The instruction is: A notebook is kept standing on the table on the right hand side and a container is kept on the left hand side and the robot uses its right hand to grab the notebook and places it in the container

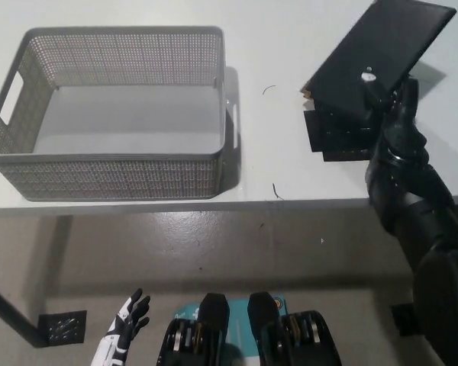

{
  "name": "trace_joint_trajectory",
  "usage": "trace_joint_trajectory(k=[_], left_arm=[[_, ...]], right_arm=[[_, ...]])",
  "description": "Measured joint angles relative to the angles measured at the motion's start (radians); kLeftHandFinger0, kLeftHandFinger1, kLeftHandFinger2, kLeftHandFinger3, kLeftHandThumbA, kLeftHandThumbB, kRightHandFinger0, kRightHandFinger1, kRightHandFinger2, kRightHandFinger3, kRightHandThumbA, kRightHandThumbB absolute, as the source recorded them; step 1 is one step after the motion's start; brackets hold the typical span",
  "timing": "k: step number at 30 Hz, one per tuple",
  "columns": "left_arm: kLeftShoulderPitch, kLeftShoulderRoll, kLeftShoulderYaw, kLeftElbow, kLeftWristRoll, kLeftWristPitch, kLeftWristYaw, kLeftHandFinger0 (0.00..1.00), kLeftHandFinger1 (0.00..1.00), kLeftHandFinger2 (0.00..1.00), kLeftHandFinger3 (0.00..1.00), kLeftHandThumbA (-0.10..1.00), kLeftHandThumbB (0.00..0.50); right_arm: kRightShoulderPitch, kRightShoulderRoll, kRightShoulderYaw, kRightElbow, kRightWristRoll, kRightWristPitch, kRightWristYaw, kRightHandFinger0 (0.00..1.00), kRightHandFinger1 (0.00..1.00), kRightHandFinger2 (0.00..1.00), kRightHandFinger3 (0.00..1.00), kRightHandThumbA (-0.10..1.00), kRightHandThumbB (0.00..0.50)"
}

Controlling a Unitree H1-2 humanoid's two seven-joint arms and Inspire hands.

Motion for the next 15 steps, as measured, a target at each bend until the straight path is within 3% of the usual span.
trace_joint_trajectory(k=[4,6,9,11,15], left_arm=[[0.0,0.0,0.0,0.002,0.006,-0.001,0.0,1.0,1.0,1.0,1.0,1.0,0.235],[0.0,0.0,0.001,0.007,0.012,-0.001,0.001,1.0,1.0,1.0,1.0,1.0,0.248],[0.0,0.0,0.001,0.014,0.017,-0.001,0.001,1.0,1.0,1.0,1.0,1.0,0.228],[0.0,0.0,0.001,0.015,0.02,-0.001,0.001,1.0,1.0,1.0,1.0,1.0,0.239],[-0.001,0.0,0.001,0.019,0.025,-0.001,0.001,1.0,1.0,1.0,1.0,1.0,0.254]], right_arm=[[0.002,0.019,0.022,-0.12,-0.001,-0.002,-0.004,0.0,0.06,0.43,0.4,-0.1,0.092],[0.004,0.03,0.038,-0.198,-0.003,-0.001,-0.008,0.0,0.07,0.43,0.44,-0.1,0.085],[0.017,0.048,0.061,-0.298,-0.003,0.002,-0.007,0.0,0.17,0.58,0.65,-0.1,0.075],[0.029,0.062,0.077,-0.375,-0.004,0.01,-0.007,0.0,0.07,0.49,0.62,-0.1,0.062],[0.056,0.093,0.118,-0.504,-0.017,0.047,-0.007,0.0,0.09,0.5,0.62,-0.1,0.098]])
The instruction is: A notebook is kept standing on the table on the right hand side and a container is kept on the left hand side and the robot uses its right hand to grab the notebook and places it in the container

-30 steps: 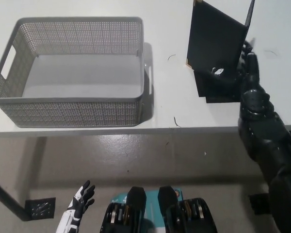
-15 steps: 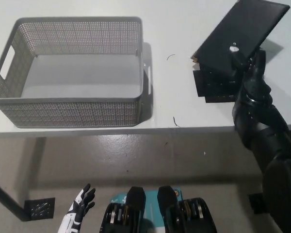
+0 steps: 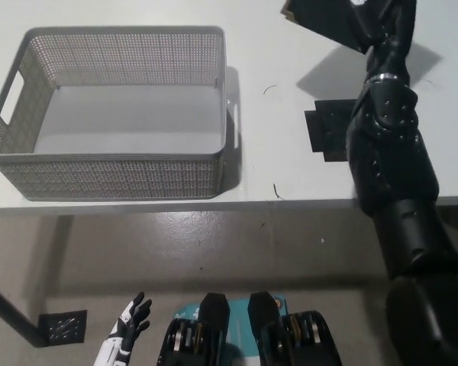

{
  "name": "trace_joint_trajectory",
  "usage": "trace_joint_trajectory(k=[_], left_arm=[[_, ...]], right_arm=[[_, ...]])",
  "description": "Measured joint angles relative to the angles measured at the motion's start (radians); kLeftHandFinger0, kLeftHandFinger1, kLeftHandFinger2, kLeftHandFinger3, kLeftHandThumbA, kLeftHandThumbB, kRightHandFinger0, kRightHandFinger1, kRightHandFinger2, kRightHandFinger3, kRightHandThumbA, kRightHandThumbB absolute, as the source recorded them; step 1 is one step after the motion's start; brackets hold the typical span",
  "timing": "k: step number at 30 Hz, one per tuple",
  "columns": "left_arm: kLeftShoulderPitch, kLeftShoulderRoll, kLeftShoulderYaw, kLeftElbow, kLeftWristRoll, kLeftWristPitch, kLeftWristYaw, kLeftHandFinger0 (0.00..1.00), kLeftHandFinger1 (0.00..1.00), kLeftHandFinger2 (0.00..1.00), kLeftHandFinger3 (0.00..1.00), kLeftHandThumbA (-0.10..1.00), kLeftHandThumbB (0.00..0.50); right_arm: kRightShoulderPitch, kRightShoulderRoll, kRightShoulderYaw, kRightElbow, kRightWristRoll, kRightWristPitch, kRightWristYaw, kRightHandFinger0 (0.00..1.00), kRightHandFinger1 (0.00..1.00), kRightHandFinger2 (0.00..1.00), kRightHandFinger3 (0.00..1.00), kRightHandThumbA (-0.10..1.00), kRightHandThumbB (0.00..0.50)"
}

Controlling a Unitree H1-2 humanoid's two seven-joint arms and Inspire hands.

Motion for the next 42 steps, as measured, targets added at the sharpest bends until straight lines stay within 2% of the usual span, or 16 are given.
trace_joint_trajectory(k=[5,9,10,11,16,19,24,25,26,27,28,29,31,34,39,42], left_arm=[[0.0,0.001,0.0,0.006,0.005,-0.002,0.0,1.0,1.0,1.0,1.0,1.0,0.223],[0.0,0.002,-0.003,0.024,0.005,-0.008,-0.001,1.0,1.0,1.0,1.0,1.0,0.238],[0.0,0.002,-0.004,0.028,0.005,-0.011,-0.001,1.0,1.0,1.0,1.0,1.0,0.237],[0.0,0.002,-0.005,0.03,0.005,-0.012,-0.001,1.0,1.0,1.0,1.0,1.0,0.258],[0.003,0.0,-0.012,0.034,0.008,-0.012,-0.001,1.0,1.0,1.0,1.0,1.0,0.293],[0.009,-0.001,-0.019,0.035,0.01,-0.012,-0.001,1.0,1.0,1.0,1.0,1.0,0.272],[0.012,-0.006,-0.03,0.035,0.011,-0.012,-0.001,1.0,1.0,1.0,1.0,1.0,0.277],[0.012,-0.006,-0.032,0.035,0.011,-0.012,-0.001,1.0,1.0,1.0,1.0,1.0,0.273],[0.011,-0.006,-0.034,0.035,0.011,-0.012,-0.001,1.0,1.0,1.0,1.0,1.0,0.267],[0.011,-0.006,-0.035,0.035,0.011,-0.013,-0.001,1.0,1.0,1.0,1.0,1.0,0.269],[0.01,-0.006,-0.036,0.035,0.011,-0.014,-0.001,1.0,1.0,1.0,1.0,1.0,0.27],[0.011,-0.006,-0.037,0.035,0.011,-0.016,-0.001,1.0,1.0,1.0,1.0,1.0,0.271],[0.011,-0.005,-0.038,0.036,0.011,-0.019,-0.001,1.0,1.0,1.0,1.0,1.0,0.276],[0.01,-0.004,-0.04,0.041,0.011,-0.025,-0.001,1.0,1.0,1.0,1.0,1.0,0.274],[0.009,-0.004,-0.043,0.047,0.011,-0.029,-0.001,1.0,1.0,1.0,1.0,1.0,0.286],[0.008,-0.004,-0.044,0.047,0.011,-0.029,-0.001,1.0,1.0,1.0,1.0,1.0,0.281]], right_arm=[[-0.003,0.058,0.083,-0.15,-0.041,0.052,-0.004,0.0,0.08,0.48,0.6,-0.1,0.119],[-0.055,0.112,0.179,-0.169,-0.101,0.078,-0.018,0.0,0.14,0.58,0.63,-0.1,0.122],[-0.078,0.132,0.201,-0.148,-0.116,0.083,-0.024,0.02,0.19,0.62,0.67,-0.1,0.246],[-0.091,0.147,0.216,-0.127,-0.125,0.086,-0.029,0.0,0.12,0.56,0.6,-0.1,0.115],[-0.136,0.21,0.274,0.097,-0.159,0.075,-0.04,0.0,0.18,0.64,0.62,-0.1,0.132],[-0.142,0.234,0.3,0.271,-0.174,0.06,-0.051,0.0,0.21,0.68,0.63,-0.1,0.123],[-0.141,0.232,0.346,0.477,-0.202,0.026,-0.077,0.0,0.25,0.74,0.67,-0.1,0.118],[-0.148,0.228,0.359,0.496,-0.211,0.009,-0.084,0.0,0.3,0.76,0.72,-0.1,0.154],[-0.154,0.226,0.37,0.507,-0.22,-0.002,-0.09,0.28,0.59,0.99,0.99,0.2,0.213],[-0.157,0.223,0.384,0.515,-0.228,-0.006,-0.094,0.63,1.0,1.0,1.0,0.46,0.377],[-0.159,0.218,0.402,0.522,-0.239,-0.008,-0.098,1.0,1.0,1.0,1.0,0.6,0.366],[-0.16,0.211,0.416,0.525,-0.246,-0.007,-0.096,1.0,1.0,1.0,1.0,0.64,0.38],[-0.16,0.198,0.432,0.524,-0.253,-0.007,-0.066,1.0,1.0,1.0,1.0,0.78,0.49],[-0.16,0.165,0.452,0.516,-0.262,-0.007,-0.009,1.0,1.0,1.0,1.0,0.8,0.478],[-0.154,0.117,0.46,0.479,-0.267,-0.009,0.043,1.0,1.0,1.0,1.0,0.97,0.5],[-0.155,0.101,0.459,0.429,-0.267,-0.009,0.068,1.0,1.0,1.0,1.0,1.0,0.5]])
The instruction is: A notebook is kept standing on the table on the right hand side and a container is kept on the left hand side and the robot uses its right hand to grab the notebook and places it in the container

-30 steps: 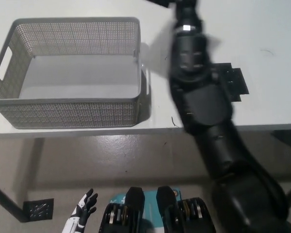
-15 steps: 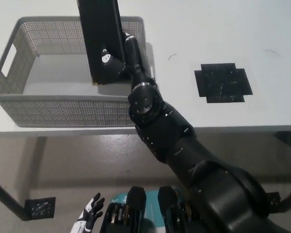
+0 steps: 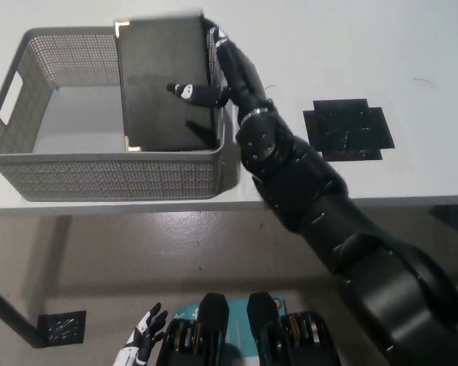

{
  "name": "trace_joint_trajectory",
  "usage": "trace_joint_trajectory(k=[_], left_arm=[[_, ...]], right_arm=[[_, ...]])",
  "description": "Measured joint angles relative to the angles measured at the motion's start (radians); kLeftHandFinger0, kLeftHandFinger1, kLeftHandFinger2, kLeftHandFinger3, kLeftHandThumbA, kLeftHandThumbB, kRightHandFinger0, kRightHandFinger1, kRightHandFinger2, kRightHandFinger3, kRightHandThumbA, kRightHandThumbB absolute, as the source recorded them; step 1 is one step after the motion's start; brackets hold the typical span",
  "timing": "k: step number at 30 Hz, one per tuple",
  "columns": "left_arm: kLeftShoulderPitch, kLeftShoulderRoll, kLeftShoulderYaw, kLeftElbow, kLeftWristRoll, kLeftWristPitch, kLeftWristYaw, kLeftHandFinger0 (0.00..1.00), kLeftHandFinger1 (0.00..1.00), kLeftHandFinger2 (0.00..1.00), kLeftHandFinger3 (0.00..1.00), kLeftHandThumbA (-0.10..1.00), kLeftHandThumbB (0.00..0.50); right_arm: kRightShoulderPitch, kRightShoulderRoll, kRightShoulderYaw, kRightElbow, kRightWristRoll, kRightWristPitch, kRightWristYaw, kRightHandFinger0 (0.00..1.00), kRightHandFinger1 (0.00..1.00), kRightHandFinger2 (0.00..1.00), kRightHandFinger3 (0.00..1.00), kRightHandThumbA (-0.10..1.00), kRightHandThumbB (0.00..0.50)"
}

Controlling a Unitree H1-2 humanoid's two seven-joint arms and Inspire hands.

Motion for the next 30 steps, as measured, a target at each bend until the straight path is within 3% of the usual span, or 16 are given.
trace_joint_trajectory(k=[3,4,11,17,18,20,24,26,28,30], left_arm=[[0.0,0.0,-0.003,0.0,-0.002,0.0,-0.001,1.0,1.0,1.0,1.0,1.0,0.246],[0.001,0.0,-0.004,0.0,-0.002,0.0,-0.001,1.0,1.0,1.0,1.0,1.0,0.231],[0.0,0.0,-0.005,0.004,-0.002,0.001,0.0,1.0,1.0,1.0,1.0,1.0,0.212],[-0.004,0.001,-0.005,0.012,-0.002,0.002,0.0,1.0,1.0,1.0,1.0,1.0,0.213],[-0.004,0.002,-0.005,0.012,-0.002,0.002,0.0,1.0,1.0,1.0,1.0,1.0,0.217],[-0.007,0.003,-0.005,0.014,-0.002,0.002,0.0,1.0,1.0,1.0,1.0,1.0,0.21],[-0.011,0.005,-0.005,0.016,-0.002,0.002,0.0,1.0,1.0,1.0,1.0,1.0,0.221],[-0.013,0.005,-0.005,0.016,-0.002,0.003,0.0,1.0,1.0,1.0,1.0,1.0,0.245],[-0.016,0.006,-0.005,0.016,-0.002,0.004,0.0,1.0,1.0,1.0,1.0,1.0,0.26],[-0.018,0.006,-0.005,0.016,-0.002,0.005,0.0,1.0,1.0,1.0,1.0,1.0,0.263]], right_arm=[[-0.004,-0.011,-0.007,-0.069,0.003,-0.005,0.027,1.0,1.0,1.0,1.0,0.96,0.5],[-0.005,-0.014,-0.016,-0.101,0.007,-0.008,0.037,1.0,1.0,1.0,1.0,1.0,0.487],[0.011,-0.031,-0.06,-0.362,0.027,0.014,0.083,1.0,1.0,1.0,1.0,1.0,0.5],[0.072,-0.06,-0.087,-0.584,0.046,0.054,0.105,1.0,1.0,1.0,1.0,1.0,0.487],[0.086,-0.065,-0.089,-0.613,0.047,0.058,0.107,1.0,1.0,1.0,1.0,1.0,0.457],[0.128,-0.081,-0.092,-0.686,0.049,0.067,0.112,1.0,1.0,1.0,1.0,1.0,0.472],[0.242,-0.116,-0.097,-0.817,0.051,0.084,0.118,1.0,1.0,1.0,1.0,1.0,0.438],[0.316,-0.137,-0.099,-0.885,0.051,0.092,0.119,1.0,1.0,1.0,1.0,1.0,0.463],[0.398,-0.155,-0.101,-0.945,0.051,0.098,0.12,1.0,1.0,1.0,1.0,0.99,0.455],[0.493,-0.178,-0.102,-1.018,0.052,0.1,0.12,1.0,1.0,1.0,1.0,0.99,0.423]])
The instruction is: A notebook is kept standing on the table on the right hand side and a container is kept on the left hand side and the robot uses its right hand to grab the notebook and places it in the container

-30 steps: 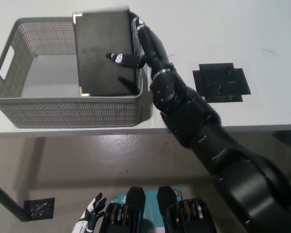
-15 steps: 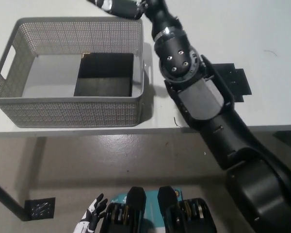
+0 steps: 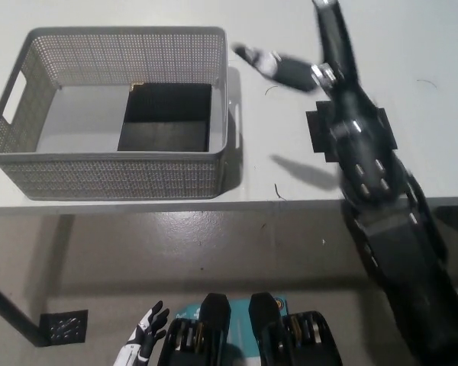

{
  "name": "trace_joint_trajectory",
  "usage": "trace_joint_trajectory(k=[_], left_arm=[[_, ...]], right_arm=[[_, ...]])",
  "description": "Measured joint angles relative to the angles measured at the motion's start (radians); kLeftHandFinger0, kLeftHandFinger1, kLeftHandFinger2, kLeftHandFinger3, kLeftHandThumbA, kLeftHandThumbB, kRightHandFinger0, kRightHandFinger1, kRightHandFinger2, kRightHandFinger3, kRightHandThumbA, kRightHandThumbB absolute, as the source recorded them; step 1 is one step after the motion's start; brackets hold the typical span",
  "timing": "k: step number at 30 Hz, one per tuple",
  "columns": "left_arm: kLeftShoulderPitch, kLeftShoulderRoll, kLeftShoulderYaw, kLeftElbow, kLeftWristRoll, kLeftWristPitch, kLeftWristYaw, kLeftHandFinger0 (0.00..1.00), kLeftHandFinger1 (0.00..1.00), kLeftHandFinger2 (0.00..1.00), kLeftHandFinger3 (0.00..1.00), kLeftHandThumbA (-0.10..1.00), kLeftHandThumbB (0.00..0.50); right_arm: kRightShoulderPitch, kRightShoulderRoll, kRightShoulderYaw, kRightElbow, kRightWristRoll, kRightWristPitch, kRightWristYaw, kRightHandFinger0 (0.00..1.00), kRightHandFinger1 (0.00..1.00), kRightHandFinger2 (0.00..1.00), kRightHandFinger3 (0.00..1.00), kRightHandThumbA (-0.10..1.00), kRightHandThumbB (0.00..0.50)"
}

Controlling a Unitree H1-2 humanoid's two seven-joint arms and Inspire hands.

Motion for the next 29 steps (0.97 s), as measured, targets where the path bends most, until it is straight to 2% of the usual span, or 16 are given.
trace_joint_trajectory(k=[3,4,5,7,8,9,11,12,15,18,20,24,25,29], left_arm=[[-0.004,0.0,0.0,0.0,0.0,0.002,0.0,1.0,1.0,1.0,1.0,1.0,0.268],[-0.005,0.001,0.0,0.0,0.0,0.002,0.0,1.0,1.0,1.0,1.0,1.0,0.278],[-0.007,0.001,0.0,0.0,0.0,0.003,0.0,1.0,1.0,1.0,1.0,1.0,0.286],[-0.009,0.001,0.001,0.0,0.0,0.006,0.0,1.0,1.0,1.0,1.0,1.0,0.283],[-0.01,0.002,0.001,0.0,0.0,0.007,0.0,1.0,1.0,1.0,1.0,1.0,0.279],[-0.011,0.002,0.001,0.0,0.0,0.008,0.0,1.0,1.0,1.0,1.0,1.0,0.279],[-0.014,0.003,0.002,-0.001,-0.001,0.011,0.0,1.0,1.0,1.0,1.0,1.0,0.288],[-0.017,0.004,0.003,-0.001,-0.001,0.013,0.0,1.0,1.0,1.0,1.0,1.0,0.29],[-0.018,0.011,0.007,-0.006,-0.004,0.019,0.0,1.0,1.0,1.0,1.0,1.0,0.293],[-0.02,0.02,0.015,-0.008,-0.011,0.022,-0.001,1.0,1.0,1.0,1.0,1.0,0.293],[-0.023,0.025,0.02,-0.008,-0.016,0.022,-0.001,1.0,1.0,1.0,1.0,1.0,0.297],[-0.029,0.029,0.026,-0.008,-0.023,0.023,-0.002,1.0,1.0,1.0,1.0,1.0,0.285],[-0.031,0.03,0.029,-0.008,-0.024,0.023,-0.001,1.0,1.0,1.0,1.0,1.0,0.283],[-0.038,0.03,0.036,-0.009,-0.028,0.023,-0.002,1.0,1.0,1.0,1.0,1.0,0.273]], right_arm=[[0.17,-0.032,0.0,-0.109,0.005,0.0,0.0,1.0,1.0,1.0,1.0,1.0,0.413],[0.211,-0.038,0.0,-0.135,0.006,-0.001,0.0,1.0,1.0,1.0,1.0,1.0,0.436],[0.282,-0.048,0.0,-0.177,0.007,-0.002,0.0,1.0,1.0,1.0,1.0,1.0,0.482],[0.4,-0.058,0.001,-0.24,0.009,-0.004,0.0,1.0,1.0,1.0,1.0,1.0,0.468],[0.479,-0.061,0.002,-0.284,0.011,-0.007,0.0,1.0,1.0,1.0,1.0,1.0,0.403],[0.528,-0.063,0.003,-0.315,0.012,-0.011,0.0,1.0,1.0,1.0,1.0,1.0,0.387],[0.661,-0.067,0.008,-0.385,0.017,-0.022,0.0,1.0,1.0,1.0,1.0,1.0,0.32],[0.722,-0.071,0.012,-0.421,0.024,-0.036,0.0,1.0,1.0,1.0,1.0,1.0,0.336],[0.889,-0.084,0.019,-0.499,0.057,-0.084,0.008,1.0,1.0,1.0,1.0,1.0,0.428],[0.989,-0.092,0.018,-0.516,0.107,-0.13,0.02,1.0,1.0,1.0,1.0,1.0,0.425],[1.013,-0.092,0.016,-0.495,0.134,-0.163,0.029,1.0,1.0,1.0,1.0,1.0,0.44],[1.007,-0.091,0.01,-0.406,0.17,-0.218,0.048,1.0,1.0,1.0,1.0,1.0,0.398],[1.001,-0.091,0.008,-0.371,0.175,-0.232,0.054,1.0,1.0,1.0,1.0,1.0,0.423],[0.979,-0.091,-0.001,-0.255,0.196,-0.282,0.075,1.0,1.0,1.0,1.0,1.0,0.438]])
